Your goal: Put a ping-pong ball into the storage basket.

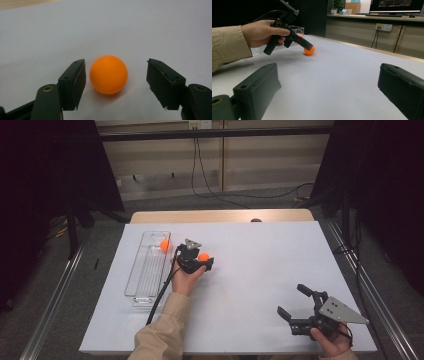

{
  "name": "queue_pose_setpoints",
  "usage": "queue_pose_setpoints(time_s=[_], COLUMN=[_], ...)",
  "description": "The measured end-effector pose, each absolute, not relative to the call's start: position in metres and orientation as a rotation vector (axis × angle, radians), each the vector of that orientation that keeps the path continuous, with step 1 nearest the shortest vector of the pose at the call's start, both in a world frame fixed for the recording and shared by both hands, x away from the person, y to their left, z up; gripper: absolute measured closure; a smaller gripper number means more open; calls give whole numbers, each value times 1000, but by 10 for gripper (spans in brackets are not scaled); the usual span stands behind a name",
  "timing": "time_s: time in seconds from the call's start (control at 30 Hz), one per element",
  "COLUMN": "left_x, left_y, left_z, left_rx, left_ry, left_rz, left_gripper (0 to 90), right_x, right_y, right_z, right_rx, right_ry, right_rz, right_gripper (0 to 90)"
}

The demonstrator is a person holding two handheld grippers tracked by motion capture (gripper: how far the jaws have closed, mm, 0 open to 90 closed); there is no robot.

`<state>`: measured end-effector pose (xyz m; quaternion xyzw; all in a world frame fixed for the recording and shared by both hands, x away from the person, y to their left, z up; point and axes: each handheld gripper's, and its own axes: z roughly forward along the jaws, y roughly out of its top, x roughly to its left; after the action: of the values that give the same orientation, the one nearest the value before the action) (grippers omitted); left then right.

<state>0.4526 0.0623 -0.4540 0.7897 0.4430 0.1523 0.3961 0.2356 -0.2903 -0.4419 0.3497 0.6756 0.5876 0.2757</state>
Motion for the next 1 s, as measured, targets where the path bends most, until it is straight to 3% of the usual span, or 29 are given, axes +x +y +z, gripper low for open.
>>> queue_pose_setpoints(time_s=[1.0], left_x=[455], left_y=[61], left_z=[-457], left_rx=[2024], left_ry=[1125], left_rz=[354], left_gripper=[376], right_x=[236], right_y=[-290], right_z=[-443], right_rx=[934], right_ry=[1825], right_rz=[1576], right_gripper=[28])
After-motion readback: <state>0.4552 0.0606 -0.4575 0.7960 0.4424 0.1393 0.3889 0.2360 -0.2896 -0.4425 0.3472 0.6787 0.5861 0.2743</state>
